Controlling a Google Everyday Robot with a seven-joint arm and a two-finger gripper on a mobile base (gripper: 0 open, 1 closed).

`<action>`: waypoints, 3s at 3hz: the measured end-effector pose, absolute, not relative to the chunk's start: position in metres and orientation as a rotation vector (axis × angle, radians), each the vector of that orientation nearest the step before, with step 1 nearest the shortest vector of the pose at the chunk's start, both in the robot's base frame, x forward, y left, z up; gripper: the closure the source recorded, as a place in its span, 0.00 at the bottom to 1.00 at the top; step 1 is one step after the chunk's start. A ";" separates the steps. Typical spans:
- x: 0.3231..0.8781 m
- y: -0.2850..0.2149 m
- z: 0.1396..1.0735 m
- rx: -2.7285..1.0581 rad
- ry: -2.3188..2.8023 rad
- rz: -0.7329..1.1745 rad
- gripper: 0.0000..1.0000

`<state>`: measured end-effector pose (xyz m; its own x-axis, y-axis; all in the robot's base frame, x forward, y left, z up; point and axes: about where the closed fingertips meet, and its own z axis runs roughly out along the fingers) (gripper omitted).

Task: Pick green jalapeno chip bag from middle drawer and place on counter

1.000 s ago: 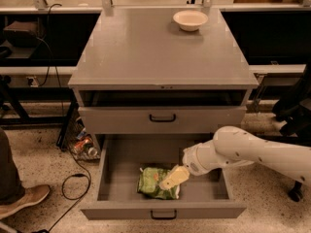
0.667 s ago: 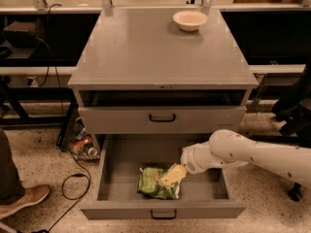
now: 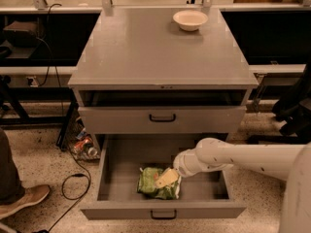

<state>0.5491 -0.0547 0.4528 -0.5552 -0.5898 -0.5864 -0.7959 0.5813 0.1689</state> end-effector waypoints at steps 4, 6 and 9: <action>0.543 -0.016 0.376 -1.230 2.353 0.694 0.19; 0.547 -0.011 0.374 -1.185 2.318 0.815 0.73; 0.545 -0.105 0.533 -0.951 1.899 1.065 1.00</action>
Offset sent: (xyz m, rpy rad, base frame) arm -0.0053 0.0324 -0.0716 0.0003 0.0628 0.0953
